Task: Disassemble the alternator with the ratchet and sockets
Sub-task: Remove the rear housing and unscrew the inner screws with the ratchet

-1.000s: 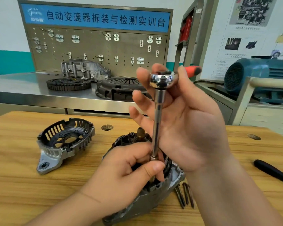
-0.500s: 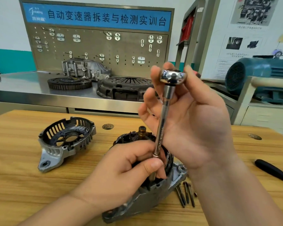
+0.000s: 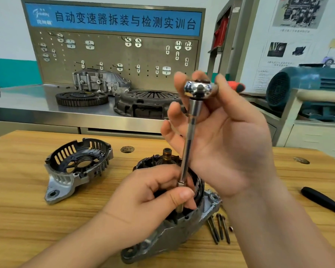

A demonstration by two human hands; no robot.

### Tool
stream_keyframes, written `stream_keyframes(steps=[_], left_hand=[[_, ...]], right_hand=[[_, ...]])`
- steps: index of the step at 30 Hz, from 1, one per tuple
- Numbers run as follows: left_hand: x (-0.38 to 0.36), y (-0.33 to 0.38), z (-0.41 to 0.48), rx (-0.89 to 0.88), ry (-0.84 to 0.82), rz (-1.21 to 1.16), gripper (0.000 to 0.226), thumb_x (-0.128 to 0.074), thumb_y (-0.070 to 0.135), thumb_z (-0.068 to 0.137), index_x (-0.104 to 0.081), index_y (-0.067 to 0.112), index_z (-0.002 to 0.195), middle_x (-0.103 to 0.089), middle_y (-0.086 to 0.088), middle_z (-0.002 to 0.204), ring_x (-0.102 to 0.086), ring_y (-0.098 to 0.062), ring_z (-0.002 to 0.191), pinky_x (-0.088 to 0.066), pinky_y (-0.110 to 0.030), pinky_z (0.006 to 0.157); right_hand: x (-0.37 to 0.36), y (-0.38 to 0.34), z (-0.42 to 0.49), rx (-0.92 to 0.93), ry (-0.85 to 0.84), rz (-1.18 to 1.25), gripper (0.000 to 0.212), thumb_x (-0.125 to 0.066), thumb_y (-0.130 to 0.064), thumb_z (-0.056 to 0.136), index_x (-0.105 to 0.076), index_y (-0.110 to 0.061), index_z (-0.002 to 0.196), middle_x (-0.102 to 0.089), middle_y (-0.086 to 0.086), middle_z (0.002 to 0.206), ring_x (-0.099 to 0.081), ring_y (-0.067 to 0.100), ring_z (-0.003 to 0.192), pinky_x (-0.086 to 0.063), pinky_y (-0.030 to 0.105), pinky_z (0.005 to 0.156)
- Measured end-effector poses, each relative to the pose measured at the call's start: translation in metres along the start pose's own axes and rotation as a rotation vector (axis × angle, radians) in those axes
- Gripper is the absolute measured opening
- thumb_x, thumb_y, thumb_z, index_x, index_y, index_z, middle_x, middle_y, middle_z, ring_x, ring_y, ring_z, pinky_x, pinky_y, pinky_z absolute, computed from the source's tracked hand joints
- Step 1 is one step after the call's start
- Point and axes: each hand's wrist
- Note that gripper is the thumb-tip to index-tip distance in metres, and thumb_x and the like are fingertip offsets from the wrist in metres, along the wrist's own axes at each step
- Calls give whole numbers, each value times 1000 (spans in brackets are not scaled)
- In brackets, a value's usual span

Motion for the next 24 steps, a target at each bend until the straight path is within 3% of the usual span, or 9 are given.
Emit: stream_keyframes(steps=[2, 6, 8, 10, 15, 17, 19, 22, 24], left_hand=[[0, -1, 0, 5, 31, -4, 20, -60, 34, 80, -68, 16, 84, -74, 4, 75, -68, -4, 73, -48, -10, 68], [0, -1, -1, 29, 41, -11, 22, -60, 38, 79, -69, 20, 86, -73, 6, 76, -69, -6, 76, -49, -12, 71], [1, -2, -1, 26, 20, -8, 28, -55, 38, 82, -68, 16, 94, -73, 6, 78, -69, -7, 78, -49, -14, 72], [2, -2, -2, 33, 4, -47, 29, -51, 36, 84, -67, 15, 98, -73, 4, 82, -69, -10, 80, -50, -16, 74], [2, -1, -2, 11, 2, -33, 25, -53, 32, 84, -67, 12, 91, -73, 0, 78, -68, -10, 76, -49, -16, 73], [1, -1, -1, -2, 26, 10, 20, -57, 33, 82, -68, 16, 84, -72, 4, 74, -67, -5, 72, -46, -11, 69], [0, -1, -2, 3, 51, 0, 17, -60, 34, 80, -68, 19, 81, -73, 5, 73, -67, -4, 71, -47, -9, 67], [-2, 0, -2, 27, 85, -39, 19, -62, 36, 77, -70, 20, 84, -73, 4, 74, -69, -4, 73, -49, -9, 68], [-2, -1, -3, 33, 83, -40, 23, -62, 36, 77, -72, 19, 88, -74, 4, 75, -69, -4, 74, -49, -9, 69]], right_hand=[[2, 1, -1, 125, 30, -113, 25, -50, -31, 88, -70, -16, 84, -73, 2, 88, -66, 15, 74, -51, 29, 75], [1, 4, -1, 847, 28, -1013, 9, -52, -12, 92, -59, -11, 99, -60, -1, 83, -59, 6, 77, -47, 19, 74], [4, 6, -1, 1048, -15, -1230, 13, -52, -7, 91, -52, -9, 104, -59, 3, 88, -61, 11, 81, -49, 24, 77], [1, 8, -1, 957, -5, -1111, 11, -51, -8, 92, -54, -10, 102, -60, 6, 88, -60, 10, 81, -48, 24, 76], [-4, 4, -1, 132, -21, -135, 21, -48, -27, 90, -64, -14, 87, -71, 1, 87, -65, 15, 68, -51, 31, 74], [-3, 3, -1, 40, -23, 7, 24, -49, -30, 88, -67, -15, 85, -73, 2, 88, -66, 15, 66, -52, 31, 73], [-1, 4, -2, 162, -12, -136, 22, -48, -27, 90, -65, -12, 88, -71, 5, 89, -65, 15, 69, -52, 29, 73], [-3, 3, -2, 695, -1, -822, 8, -50, -13, 93, -58, -10, 95, -60, 2, 83, -59, 10, 73, -49, 24, 71], [2, 4, -1, 961, -33, -1156, 11, -49, -7, 92, -51, -11, 102, -53, -1, 83, -55, 7, 72, -45, 21, 70]])
Point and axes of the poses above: each hand's wrist, its own z-axis towards the middle knuckle, its own x-axis out of the back of the hand, y = z × x
